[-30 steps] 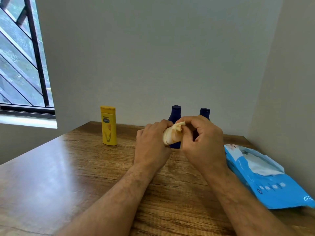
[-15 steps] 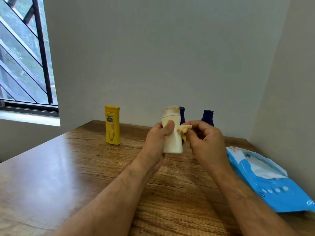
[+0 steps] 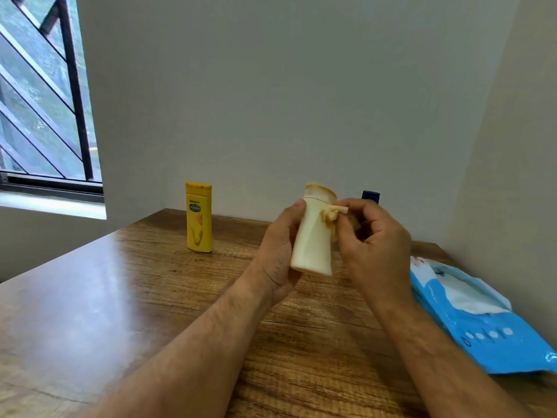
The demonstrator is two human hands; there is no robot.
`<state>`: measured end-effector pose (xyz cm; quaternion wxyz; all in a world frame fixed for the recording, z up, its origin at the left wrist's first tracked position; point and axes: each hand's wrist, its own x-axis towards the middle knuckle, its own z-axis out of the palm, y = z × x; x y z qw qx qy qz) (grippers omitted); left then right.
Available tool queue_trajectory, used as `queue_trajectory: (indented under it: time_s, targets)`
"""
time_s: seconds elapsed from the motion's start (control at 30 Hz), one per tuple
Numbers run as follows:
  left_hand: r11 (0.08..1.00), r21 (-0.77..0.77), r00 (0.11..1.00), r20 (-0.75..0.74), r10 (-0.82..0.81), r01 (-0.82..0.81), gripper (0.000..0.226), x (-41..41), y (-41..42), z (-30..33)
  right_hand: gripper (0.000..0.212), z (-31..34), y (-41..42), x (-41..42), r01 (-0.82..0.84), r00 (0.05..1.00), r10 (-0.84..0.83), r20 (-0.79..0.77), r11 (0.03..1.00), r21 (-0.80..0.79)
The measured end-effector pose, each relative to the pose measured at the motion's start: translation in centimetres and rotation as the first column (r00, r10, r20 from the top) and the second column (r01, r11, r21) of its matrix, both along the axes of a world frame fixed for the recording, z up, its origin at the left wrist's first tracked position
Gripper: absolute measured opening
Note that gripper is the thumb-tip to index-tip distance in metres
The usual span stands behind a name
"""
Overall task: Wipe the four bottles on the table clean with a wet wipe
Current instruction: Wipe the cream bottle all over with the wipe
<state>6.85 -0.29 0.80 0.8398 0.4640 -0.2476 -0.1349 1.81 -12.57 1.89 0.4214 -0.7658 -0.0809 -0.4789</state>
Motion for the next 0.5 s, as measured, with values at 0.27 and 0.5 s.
queue_trajectory:
  time_s: [0.27, 0.5]
  targets:
    - [0.967, -0.128, 0.972, -0.115, 0.204, -0.218, 0.063, 1.4, 0.9, 0.4, 0.016, 0.0, 0.6, -0.5, -0.208, 0.974, 0.178, -0.143, 0.948, -0.239]
    - [0.997, -0.016, 0.990, -0.119, 0.069, -0.071, 0.041, -0.6, -0.7, 0.3, 0.011, 0.5, -0.4, 0.1, 0.004, 1.000, -0.006, 0.026, 0.998, 0.056]
